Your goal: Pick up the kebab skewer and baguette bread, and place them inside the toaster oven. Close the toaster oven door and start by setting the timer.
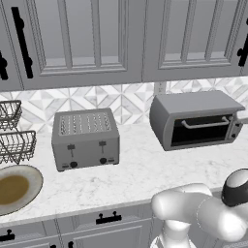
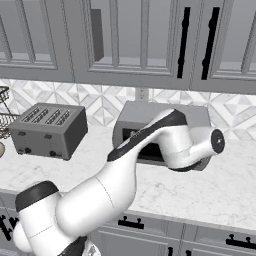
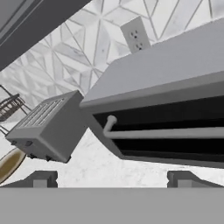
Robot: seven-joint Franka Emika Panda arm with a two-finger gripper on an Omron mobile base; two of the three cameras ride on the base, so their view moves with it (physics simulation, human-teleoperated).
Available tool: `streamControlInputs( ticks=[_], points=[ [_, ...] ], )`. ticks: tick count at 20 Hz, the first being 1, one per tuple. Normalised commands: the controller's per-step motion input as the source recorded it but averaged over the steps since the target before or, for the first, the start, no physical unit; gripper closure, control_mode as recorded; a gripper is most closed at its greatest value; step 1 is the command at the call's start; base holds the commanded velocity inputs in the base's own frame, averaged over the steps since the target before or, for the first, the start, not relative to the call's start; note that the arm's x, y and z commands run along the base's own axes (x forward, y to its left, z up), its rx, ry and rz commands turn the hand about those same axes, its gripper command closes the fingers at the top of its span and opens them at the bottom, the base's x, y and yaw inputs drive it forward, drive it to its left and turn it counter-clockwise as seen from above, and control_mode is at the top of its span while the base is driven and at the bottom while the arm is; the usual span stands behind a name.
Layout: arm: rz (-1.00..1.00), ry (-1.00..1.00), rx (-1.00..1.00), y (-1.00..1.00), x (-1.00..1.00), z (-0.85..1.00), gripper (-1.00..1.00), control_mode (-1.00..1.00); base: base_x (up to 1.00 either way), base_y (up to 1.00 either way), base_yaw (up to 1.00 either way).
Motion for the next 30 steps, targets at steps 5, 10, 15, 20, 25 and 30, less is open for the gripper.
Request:
streamControlInputs(
  ticks=[5,10,15,20,25,30],
  points=[
    [0.00,-0.10,-0.08,-0.60,-0.18,-0.07,-1.00,-1.00,0.00,0.00,0.00],
    [0.06,-0.07,-0.09,-0.71,-0.19,-0.18,-1.00,-1.00,0.00,0.00,0.00],
    [0.04,-0.08,-0.11,-0.46,-0.03,-0.15,-1.00,-1.00,0.00,0.00,0.00],
    [0.07,-0.10,-0.15,-0.14,0.00,-0.41,-1.00,-1.00,0.00,0.00,0.00],
    [0.09,-0.22,-0.13,0.00,0.01,-0.57,-1.00,-1.00,0.00,0.00,0.00],
    [0.09,-0.25,-0.09,0.00,0.26,-0.56,-1.00,-1.00,0.00,0.00,0.00]
  ],
)
